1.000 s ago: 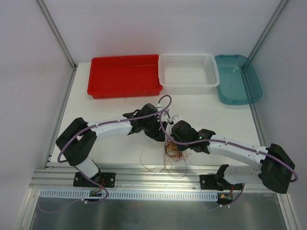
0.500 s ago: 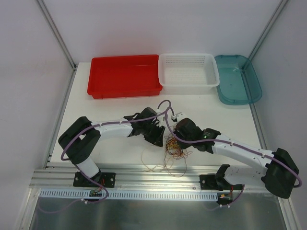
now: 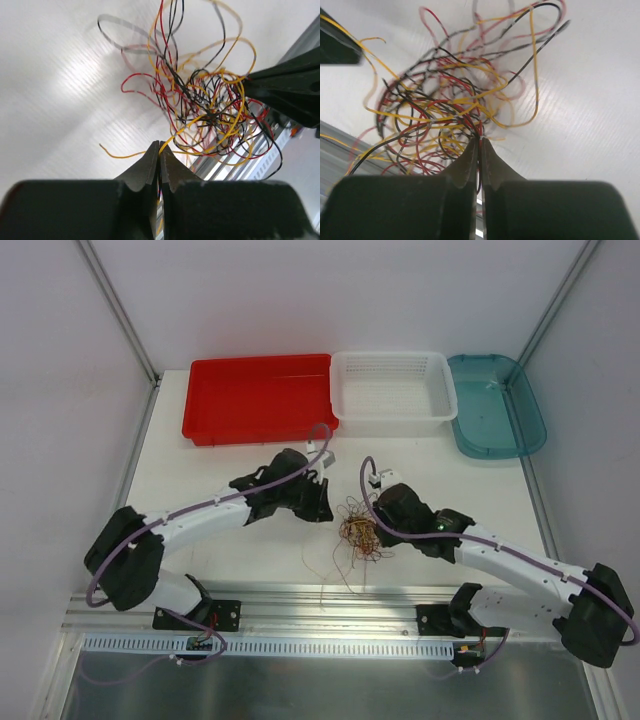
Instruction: Untangle the cables
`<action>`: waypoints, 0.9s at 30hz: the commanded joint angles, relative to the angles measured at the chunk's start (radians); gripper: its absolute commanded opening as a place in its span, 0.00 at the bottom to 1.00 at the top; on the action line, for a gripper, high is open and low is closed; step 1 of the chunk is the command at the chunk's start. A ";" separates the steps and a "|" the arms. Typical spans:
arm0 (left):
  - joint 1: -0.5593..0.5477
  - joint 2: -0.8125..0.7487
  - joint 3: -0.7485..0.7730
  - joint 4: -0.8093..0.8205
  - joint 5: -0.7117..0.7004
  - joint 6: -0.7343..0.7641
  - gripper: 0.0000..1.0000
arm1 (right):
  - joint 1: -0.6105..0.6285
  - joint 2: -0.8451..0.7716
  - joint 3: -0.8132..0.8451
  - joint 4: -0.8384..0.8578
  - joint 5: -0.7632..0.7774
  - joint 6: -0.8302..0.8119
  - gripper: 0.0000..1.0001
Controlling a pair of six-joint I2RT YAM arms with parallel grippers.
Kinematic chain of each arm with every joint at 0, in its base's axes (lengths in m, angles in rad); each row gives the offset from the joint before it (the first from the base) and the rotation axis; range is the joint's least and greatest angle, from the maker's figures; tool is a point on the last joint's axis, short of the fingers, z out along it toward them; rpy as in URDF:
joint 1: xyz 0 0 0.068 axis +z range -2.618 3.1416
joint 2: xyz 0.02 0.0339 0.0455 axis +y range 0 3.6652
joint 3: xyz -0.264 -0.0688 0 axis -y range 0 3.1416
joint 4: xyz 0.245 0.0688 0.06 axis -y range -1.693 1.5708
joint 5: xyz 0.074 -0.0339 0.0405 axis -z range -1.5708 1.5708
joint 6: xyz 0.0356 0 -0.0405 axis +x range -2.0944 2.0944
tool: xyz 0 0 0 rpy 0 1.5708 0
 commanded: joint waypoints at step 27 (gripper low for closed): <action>0.709 -0.491 0.008 -0.357 -0.239 0.018 0.00 | -0.563 -0.337 0.108 -0.284 -0.178 -0.066 0.01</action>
